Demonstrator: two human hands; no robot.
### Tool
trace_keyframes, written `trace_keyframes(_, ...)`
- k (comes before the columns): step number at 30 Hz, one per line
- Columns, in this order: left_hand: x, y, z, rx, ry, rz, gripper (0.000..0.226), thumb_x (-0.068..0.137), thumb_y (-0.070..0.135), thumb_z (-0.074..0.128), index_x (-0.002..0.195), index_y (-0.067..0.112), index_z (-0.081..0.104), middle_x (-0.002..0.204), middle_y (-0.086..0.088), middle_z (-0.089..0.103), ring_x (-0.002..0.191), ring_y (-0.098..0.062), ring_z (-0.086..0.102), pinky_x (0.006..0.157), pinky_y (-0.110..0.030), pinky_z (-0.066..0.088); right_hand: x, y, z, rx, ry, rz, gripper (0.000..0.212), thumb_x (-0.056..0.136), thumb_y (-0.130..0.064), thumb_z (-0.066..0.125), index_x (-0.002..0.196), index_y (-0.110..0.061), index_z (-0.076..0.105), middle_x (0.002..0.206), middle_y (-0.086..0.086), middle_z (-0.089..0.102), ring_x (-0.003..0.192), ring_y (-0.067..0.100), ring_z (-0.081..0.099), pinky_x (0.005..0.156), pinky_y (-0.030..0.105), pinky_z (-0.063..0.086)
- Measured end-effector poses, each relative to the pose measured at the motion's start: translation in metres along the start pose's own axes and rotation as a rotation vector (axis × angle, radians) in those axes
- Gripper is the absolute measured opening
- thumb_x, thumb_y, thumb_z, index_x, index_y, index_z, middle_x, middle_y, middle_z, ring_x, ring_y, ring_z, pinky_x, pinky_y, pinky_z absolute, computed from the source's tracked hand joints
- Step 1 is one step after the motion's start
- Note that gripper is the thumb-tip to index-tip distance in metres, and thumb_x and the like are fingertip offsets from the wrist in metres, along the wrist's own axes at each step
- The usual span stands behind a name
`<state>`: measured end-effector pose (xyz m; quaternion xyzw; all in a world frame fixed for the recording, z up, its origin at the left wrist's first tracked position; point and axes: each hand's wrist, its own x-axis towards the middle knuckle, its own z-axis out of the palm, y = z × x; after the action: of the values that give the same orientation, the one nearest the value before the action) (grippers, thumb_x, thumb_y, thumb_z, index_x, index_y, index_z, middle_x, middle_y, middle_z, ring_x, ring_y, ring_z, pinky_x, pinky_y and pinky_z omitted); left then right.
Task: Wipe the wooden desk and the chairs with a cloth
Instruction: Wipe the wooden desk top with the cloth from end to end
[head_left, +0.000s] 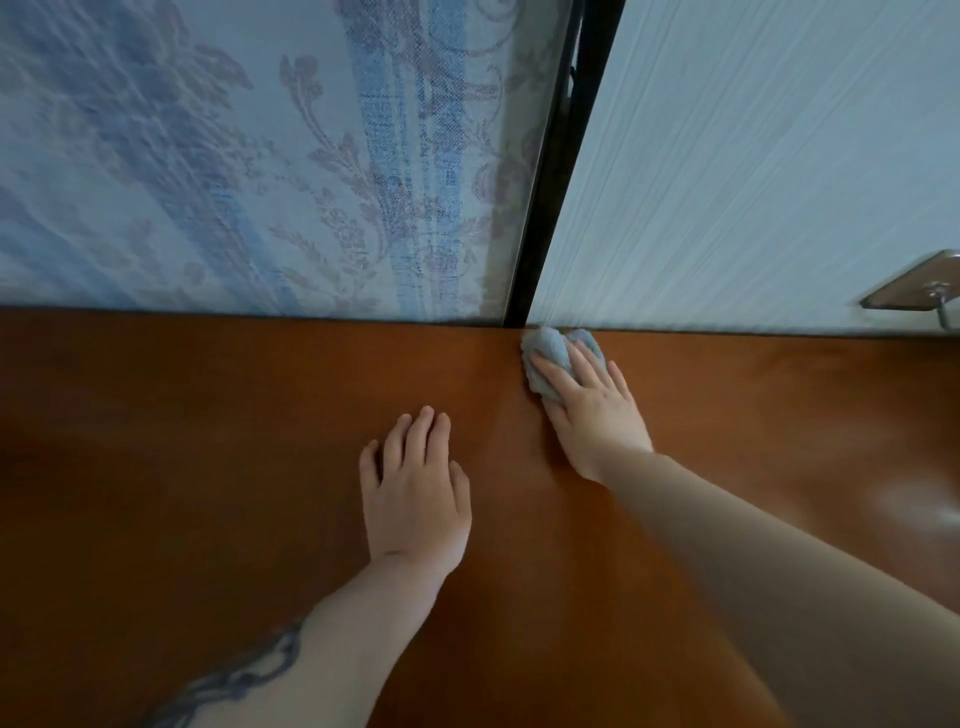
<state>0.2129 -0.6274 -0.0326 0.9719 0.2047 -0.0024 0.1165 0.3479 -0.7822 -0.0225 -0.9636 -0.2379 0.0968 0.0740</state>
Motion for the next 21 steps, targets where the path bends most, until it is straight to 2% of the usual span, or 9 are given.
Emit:
trace_keyframes(2,0.011,-0.015,-0.006,-0.017,0.006,0.101,0.043,0.094,0.028,0.038,0.133,0.024,0.055,0.136,0.006,0.052,0.127,-0.017,0.044,0.105,-0.040,0.033,0.023,-0.040,0.009,0.068,0.071,0.224,0.051,0.104,-0.036,0.028,0.153,-0.034,0.018,0.163,0.003,0.006,0.150,0.019,-0.002,0.120,0.041,-0.001)
trace_keyframes(4,0.026,-0.033,-0.011,0.009,0.043,0.168,0.044,0.092,0.028,0.030,0.126,0.023,0.059,0.128,0.006,0.056,0.119,-0.019,0.049,0.100,-0.039,0.036,0.026,-0.074,0.016,0.109,0.101,0.311,0.051,0.104,-0.035,0.026,0.154,-0.031,0.017,0.163,0.006,0.002,0.150,0.022,-0.004,0.120,0.043,-0.001)
trace_keyframes(6,0.039,-0.050,-0.012,0.019,0.098,0.124,0.048,0.091,0.030,0.028,0.126,0.020,0.059,0.131,0.001,0.056,0.121,-0.024,0.049,0.100,-0.044,0.036,0.005,-0.093,0.021,0.129,0.102,0.119,0.049,0.104,-0.033,0.031,0.153,-0.032,0.022,0.163,0.004,0.007,0.150,0.020,-0.002,0.121,0.042,-0.002)
trace_keyframes(9,0.044,-0.058,-0.008,0.005,0.121,0.070,0.047,0.092,0.030,0.030,0.128,0.018,0.057,0.137,-0.002,0.052,0.127,-0.026,0.044,0.104,-0.048,0.033,-0.039,-0.059,0.018,0.077,-0.035,-0.410,0.049,0.102,-0.031,0.035,0.150,-0.037,0.026,0.161,0.000,0.017,0.149,0.016,0.009,0.122,0.040,0.003)
trace_keyframes(11,0.044,-0.057,-0.007,-0.003,0.130,0.080,0.045,0.092,0.029,0.032,0.129,0.019,0.056,0.137,-0.001,0.051,0.128,-0.025,0.043,0.105,-0.048,0.031,-0.045,-0.010,0.014,-0.022,-0.022,-0.483,0.048,0.099,-0.035,0.035,0.147,-0.038,0.032,0.156,0.003,0.033,0.146,0.019,0.025,0.121,0.037,0.011)
trace_keyframes(14,0.045,-0.056,-0.007,0.010,0.110,0.072,0.045,0.092,0.029,0.032,0.130,0.020,0.054,0.139,0.001,0.049,0.129,-0.024,0.040,0.107,-0.048,0.031,-0.020,0.012,0.010,0.010,0.032,-0.245,0.046,0.101,-0.037,0.033,0.147,-0.038,0.034,0.155,0.002,0.034,0.146,0.016,0.021,0.120,0.032,0.005)
trace_keyframes(18,0.045,-0.057,-0.007,0.013,0.096,0.066,0.047,0.092,0.030,0.029,0.131,0.021,0.053,0.139,0.002,0.048,0.129,-0.023,0.040,0.107,-0.048,0.032,0.030,-0.069,0.025,0.161,0.197,0.251,0.049,0.095,-0.026,0.045,0.144,-0.027,0.044,0.157,0.009,0.031,0.147,0.026,0.018,0.119,0.044,0.011)
trace_keyframes(19,0.046,-0.058,-0.006,0.001,0.103,0.071,0.047,0.092,0.031,0.029,0.130,0.020,0.054,0.139,0.001,0.049,0.129,-0.023,0.040,0.106,-0.049,0.032,0.031,-0.090,0.029,0.188,0.215,0.287,0.050,0.093,-0.025,0.044,0.143,-0.024,0.047,0.156,0.012,0.032,0.146,0.029,0.021,0.118,0.047,0.013)
trace_keyframes(21,0.046,-0.058,-0.006,-0.033,0.119,0.080,0.047,0.091,0.031,0.031,0.129,0.016,0.056,0.137,-0.002,0.051,0.128,-0.025,0.043,0.105,-0.051,0.033,0.012,-0.115,0.036,0.157,0.181,0.108,0.053,0.092,-0.029,0.036,0.143,-0.025,0.047,0.155,0.012,0.032,0.147,0.028,0.022,0.119,0.048,0.015)
